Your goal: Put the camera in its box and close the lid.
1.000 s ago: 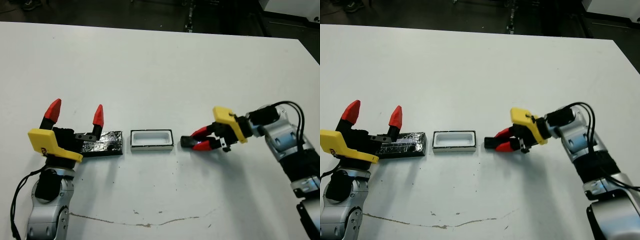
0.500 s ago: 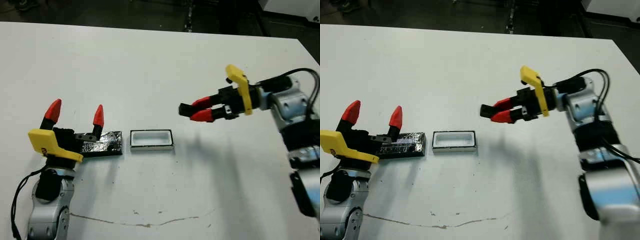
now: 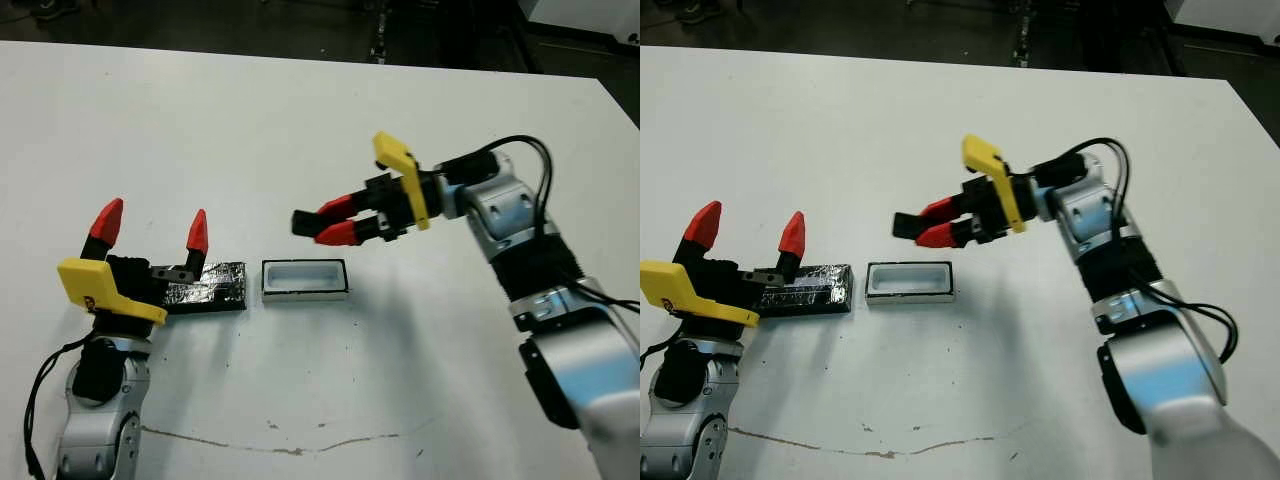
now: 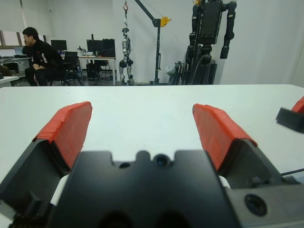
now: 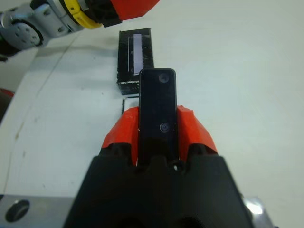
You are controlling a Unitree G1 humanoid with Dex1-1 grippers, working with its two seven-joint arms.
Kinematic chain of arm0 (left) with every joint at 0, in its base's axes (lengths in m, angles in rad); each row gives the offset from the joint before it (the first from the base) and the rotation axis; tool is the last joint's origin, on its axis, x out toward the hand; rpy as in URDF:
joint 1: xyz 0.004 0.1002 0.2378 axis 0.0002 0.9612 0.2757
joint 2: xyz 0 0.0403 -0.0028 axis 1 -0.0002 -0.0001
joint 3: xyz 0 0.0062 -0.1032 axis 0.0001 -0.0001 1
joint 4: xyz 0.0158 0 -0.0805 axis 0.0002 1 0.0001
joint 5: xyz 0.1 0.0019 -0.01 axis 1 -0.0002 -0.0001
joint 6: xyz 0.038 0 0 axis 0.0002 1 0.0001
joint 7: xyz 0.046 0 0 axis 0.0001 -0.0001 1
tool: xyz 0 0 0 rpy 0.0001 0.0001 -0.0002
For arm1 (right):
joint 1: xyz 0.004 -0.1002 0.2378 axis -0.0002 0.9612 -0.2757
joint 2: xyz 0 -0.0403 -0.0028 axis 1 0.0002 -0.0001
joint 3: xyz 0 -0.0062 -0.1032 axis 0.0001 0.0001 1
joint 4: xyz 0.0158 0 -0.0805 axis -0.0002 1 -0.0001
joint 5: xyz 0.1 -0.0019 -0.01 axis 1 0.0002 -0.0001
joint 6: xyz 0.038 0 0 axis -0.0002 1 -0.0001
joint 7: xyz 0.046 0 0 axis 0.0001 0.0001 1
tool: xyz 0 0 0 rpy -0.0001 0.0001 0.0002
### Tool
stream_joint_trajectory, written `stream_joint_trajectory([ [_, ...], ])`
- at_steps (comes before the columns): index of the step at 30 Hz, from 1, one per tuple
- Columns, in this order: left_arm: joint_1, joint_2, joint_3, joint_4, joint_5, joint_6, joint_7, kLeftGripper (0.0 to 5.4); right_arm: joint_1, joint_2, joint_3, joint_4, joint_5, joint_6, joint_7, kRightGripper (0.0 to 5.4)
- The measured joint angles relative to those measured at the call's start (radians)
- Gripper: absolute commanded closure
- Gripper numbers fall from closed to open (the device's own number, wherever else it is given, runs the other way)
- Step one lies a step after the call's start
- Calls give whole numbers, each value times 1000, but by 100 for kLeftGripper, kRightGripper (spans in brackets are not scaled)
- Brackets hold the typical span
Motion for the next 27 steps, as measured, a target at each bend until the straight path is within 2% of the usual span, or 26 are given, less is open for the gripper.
stream_joint_trajectory([
  [4,0,-2,0,0,0,0,0,0,19,16,21,-37,-2,35,-30,374],
  [27,0,-10,0,0,8,0,6,0,92,43,92,-102,-34,31,-119,374],
])
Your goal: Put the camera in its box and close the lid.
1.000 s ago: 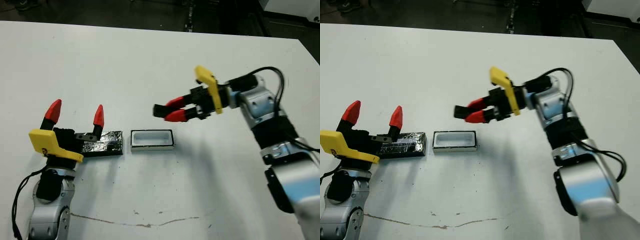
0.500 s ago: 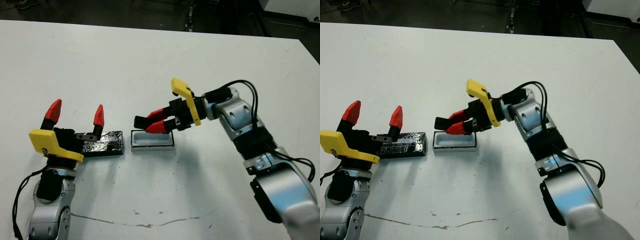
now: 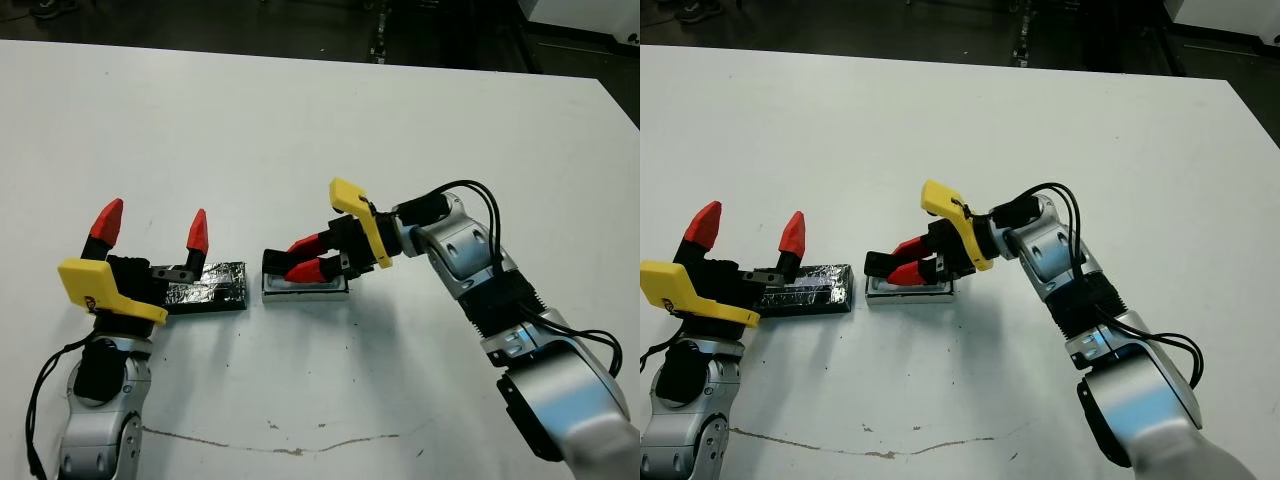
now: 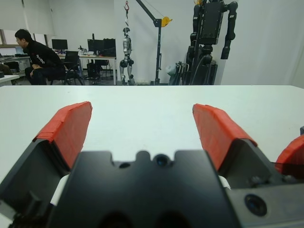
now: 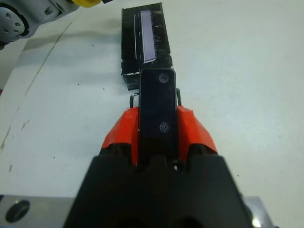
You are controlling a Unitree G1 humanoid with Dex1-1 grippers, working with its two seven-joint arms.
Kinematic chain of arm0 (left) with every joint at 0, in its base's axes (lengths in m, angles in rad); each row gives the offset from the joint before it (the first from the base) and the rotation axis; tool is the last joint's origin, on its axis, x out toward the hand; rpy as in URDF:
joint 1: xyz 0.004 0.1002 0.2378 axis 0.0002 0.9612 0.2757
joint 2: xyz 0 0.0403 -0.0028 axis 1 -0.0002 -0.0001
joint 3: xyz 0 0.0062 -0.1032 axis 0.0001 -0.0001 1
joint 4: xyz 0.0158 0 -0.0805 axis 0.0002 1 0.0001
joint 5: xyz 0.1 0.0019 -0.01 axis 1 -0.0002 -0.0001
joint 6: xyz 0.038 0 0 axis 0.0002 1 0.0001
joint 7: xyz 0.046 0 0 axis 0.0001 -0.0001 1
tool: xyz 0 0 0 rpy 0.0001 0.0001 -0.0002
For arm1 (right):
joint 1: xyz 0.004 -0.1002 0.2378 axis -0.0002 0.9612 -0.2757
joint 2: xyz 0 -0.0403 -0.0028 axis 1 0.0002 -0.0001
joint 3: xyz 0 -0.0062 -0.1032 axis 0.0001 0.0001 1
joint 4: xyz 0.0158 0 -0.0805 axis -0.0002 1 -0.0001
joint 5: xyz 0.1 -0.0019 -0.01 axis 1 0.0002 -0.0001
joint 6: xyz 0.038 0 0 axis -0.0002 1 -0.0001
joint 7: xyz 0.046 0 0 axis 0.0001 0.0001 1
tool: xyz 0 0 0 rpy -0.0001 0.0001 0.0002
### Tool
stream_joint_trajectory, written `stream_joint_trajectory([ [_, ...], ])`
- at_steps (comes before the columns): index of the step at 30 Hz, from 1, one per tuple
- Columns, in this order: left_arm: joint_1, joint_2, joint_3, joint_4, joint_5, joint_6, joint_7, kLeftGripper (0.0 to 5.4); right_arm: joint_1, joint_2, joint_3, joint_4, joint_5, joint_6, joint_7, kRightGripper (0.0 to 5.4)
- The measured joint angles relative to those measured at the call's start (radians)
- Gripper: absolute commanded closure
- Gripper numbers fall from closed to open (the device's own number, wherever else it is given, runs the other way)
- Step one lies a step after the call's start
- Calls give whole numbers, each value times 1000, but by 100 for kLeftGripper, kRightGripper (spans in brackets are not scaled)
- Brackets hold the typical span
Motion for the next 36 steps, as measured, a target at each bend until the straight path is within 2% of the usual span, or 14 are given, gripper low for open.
stream_joint_trajectory([
  [4,0,-3,0,0,1,-1,0,0,6,-3,4,-1,-12,-19,-1,374],
  [30,1,-6,0,1,8,-4,0,0,6,-36,5,26,-9,-28,38,374],
  [36,1,-6,0,2,7,-11,0,0,-6,-40,14,45,-11,-53,62,374],
])
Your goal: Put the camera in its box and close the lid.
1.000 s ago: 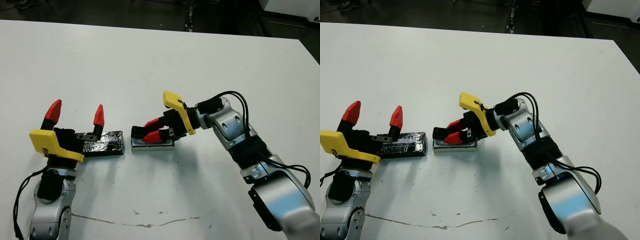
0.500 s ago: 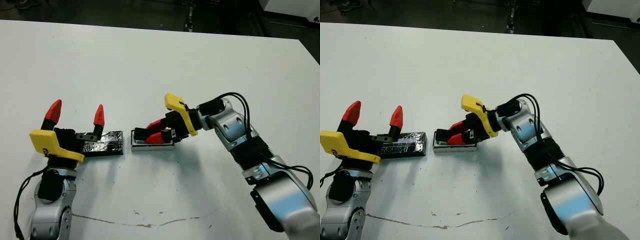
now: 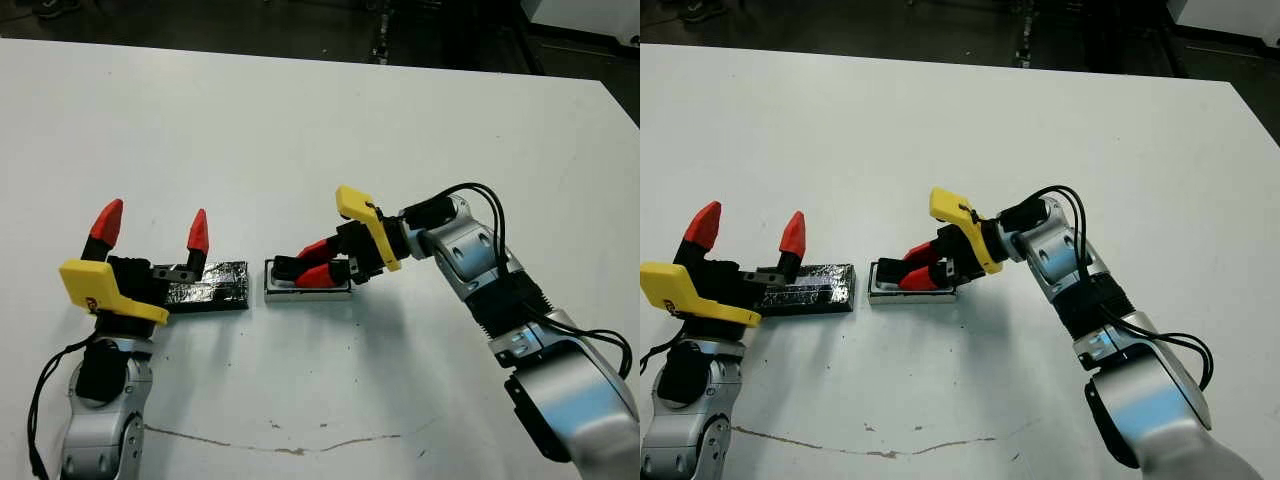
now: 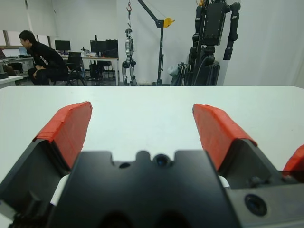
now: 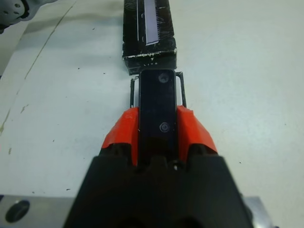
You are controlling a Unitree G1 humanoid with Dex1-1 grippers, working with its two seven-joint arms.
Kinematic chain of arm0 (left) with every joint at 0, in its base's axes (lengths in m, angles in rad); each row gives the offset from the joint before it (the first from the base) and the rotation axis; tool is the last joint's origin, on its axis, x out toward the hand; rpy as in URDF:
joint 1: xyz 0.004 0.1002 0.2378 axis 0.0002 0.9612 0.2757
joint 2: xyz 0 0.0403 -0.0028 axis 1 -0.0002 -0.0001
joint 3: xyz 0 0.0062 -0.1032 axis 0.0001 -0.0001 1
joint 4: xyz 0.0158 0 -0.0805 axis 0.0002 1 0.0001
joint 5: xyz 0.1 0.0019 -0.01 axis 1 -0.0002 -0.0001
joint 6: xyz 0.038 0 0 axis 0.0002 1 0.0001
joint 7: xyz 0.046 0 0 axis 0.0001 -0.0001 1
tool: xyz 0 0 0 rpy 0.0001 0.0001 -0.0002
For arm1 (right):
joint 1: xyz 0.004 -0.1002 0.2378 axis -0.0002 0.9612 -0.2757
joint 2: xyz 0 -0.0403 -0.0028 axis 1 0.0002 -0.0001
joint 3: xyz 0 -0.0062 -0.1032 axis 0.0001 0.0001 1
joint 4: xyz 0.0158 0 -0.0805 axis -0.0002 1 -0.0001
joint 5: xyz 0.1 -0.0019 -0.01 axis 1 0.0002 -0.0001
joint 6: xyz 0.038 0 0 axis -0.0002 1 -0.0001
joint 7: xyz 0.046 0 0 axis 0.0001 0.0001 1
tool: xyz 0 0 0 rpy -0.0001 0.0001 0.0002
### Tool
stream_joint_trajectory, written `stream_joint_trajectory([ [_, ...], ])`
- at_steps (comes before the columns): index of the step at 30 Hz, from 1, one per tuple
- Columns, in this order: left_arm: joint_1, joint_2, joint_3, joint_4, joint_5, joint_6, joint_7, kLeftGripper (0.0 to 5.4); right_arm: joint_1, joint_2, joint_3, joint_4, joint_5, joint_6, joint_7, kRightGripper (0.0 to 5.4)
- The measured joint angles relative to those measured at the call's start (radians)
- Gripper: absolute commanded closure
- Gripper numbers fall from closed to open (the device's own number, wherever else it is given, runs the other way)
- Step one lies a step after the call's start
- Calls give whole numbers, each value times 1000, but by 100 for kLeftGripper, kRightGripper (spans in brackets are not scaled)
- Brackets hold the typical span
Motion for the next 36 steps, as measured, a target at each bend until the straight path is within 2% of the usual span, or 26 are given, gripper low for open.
stream_joint_trajectory([
  [4,1,0,0,0,0,0,0,0,-18,-19,25,2,-14,-5,36,310],
  [9,1,0,0,0,3,0,1,0,-24,-38,28,37,-22,-91,77,232],
  [13,1,0,-1,0,7,0,1,0,-28,-37,24,60,-21,-121,105,182],
  [18,1,0,-1,0,6,0,1,0,-29,-40,17,48,-22,-134,116,112],
  [25,2,0,-4,-1,4,0,1,0,-28,-89,-29,-29,-21,-153,113,6],
  [27,2,0,-4,-1,2,0,0,0,-26,-104,-53,-52,-15,-160,112,3],
  [32,2,0,-5,-1,-2,1,0,0,-15,-136,-138,-111,64,-158,115,3],
  [36,2,0,-6,-1,-2,1,0,0,8,-177,-201,-199,120,-104,96,3],
])
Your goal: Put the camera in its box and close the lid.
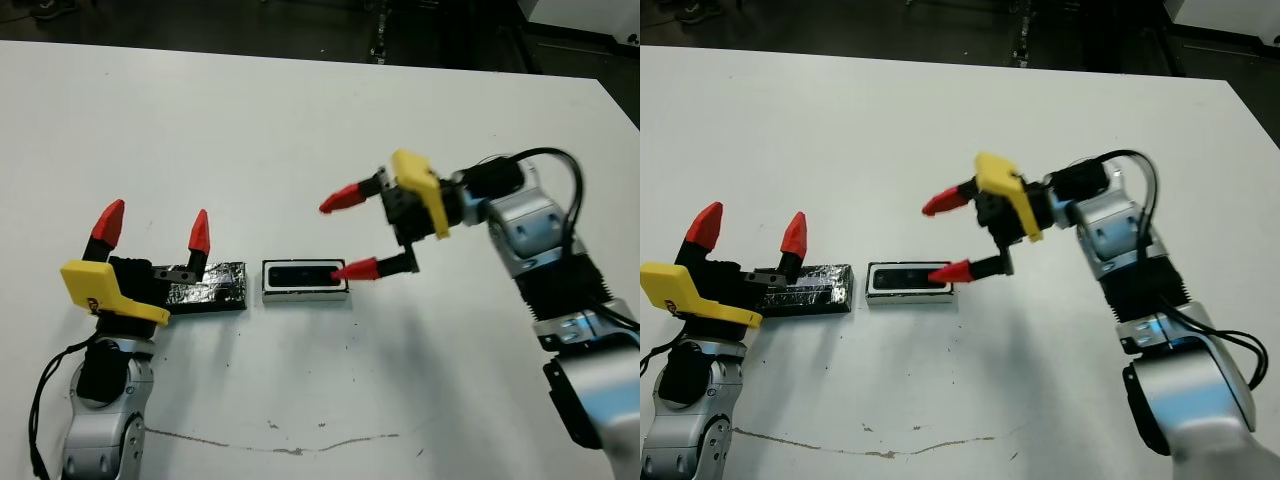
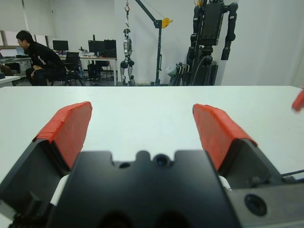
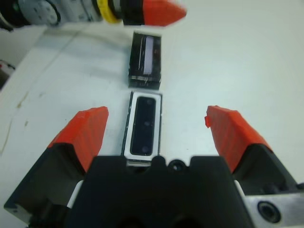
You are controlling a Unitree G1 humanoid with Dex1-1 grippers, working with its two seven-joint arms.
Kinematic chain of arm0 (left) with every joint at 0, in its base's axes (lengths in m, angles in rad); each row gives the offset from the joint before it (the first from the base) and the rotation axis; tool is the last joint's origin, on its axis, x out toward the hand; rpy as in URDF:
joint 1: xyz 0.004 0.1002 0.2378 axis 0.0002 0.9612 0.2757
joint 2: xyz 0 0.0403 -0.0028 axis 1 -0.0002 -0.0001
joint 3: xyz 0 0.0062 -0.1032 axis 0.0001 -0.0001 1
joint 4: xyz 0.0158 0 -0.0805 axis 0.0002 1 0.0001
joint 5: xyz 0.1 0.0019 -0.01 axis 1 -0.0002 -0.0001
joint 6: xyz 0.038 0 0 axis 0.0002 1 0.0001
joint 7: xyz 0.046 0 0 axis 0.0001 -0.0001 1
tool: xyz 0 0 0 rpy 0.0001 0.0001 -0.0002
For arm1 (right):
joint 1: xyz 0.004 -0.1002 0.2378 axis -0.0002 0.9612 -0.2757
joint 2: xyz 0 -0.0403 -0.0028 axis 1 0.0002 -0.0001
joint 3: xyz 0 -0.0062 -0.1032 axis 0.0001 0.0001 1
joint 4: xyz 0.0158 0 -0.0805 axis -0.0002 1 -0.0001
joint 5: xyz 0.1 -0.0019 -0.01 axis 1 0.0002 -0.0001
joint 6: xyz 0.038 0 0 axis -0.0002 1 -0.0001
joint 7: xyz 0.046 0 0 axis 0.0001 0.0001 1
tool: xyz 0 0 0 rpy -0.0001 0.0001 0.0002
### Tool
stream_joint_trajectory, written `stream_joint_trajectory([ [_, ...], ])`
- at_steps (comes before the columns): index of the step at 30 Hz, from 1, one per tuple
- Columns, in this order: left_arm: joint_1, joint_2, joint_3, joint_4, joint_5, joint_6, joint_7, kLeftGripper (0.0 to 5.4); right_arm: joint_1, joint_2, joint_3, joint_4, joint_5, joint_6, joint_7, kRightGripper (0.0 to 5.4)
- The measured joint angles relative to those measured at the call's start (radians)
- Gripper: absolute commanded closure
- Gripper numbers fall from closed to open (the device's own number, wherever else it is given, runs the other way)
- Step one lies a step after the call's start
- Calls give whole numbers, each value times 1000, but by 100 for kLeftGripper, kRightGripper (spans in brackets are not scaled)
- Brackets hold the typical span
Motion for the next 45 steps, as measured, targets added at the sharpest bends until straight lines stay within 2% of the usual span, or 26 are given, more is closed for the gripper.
stream_joint_trajectory([
  [6,-2,1,1,0,-1,0,-2,0,135,-33,-182,-265,141,269,-245,3],
  [8,-2,2,3,0,-3,0,-5,0,208,-26,-237,-347,162,310,-361,3],
  [10,-2,5,7,-1,-6,0,-10,0,294,-11,-278,-424,163,315,-475,23],
  [14,-7,35,21,-3,-20,2,-37,0,471,38,-332,-539,159,298,-657,77],
  [17,-13,79,38,-8,-21,2,-63,0,586,72,-370,-601,196,285,-727,128],
  [22,-40,194,69,-14,-46,3,-166,0,747,139,-406,-673,232,188,-804,209],
  [28,-106,489,120,2,-143,97,-458,0,873,231,-420,-669,234,46,-888,305],
  [32,-208,692,121,87,-191,153,-695,0,900,246,-430,-645,233,-4,-922,367],
  [35,-311,773,79,197,-218,162,-888,0,903,249,-430,-632,229,-29,-939,418],
  [38,-426,841,-25,314,-169,99,-1096,0,902,250,-426,-622,229,-50,-948,462],
  [43,-524,866,-124,352,-102,74,-1219,0,900,250,-409,-611,228,-60,-960,539],
  [45,-541,865,-143,354,-106,77,-1253,0,899,251,-401,-611,229,-60,-968,539],
])
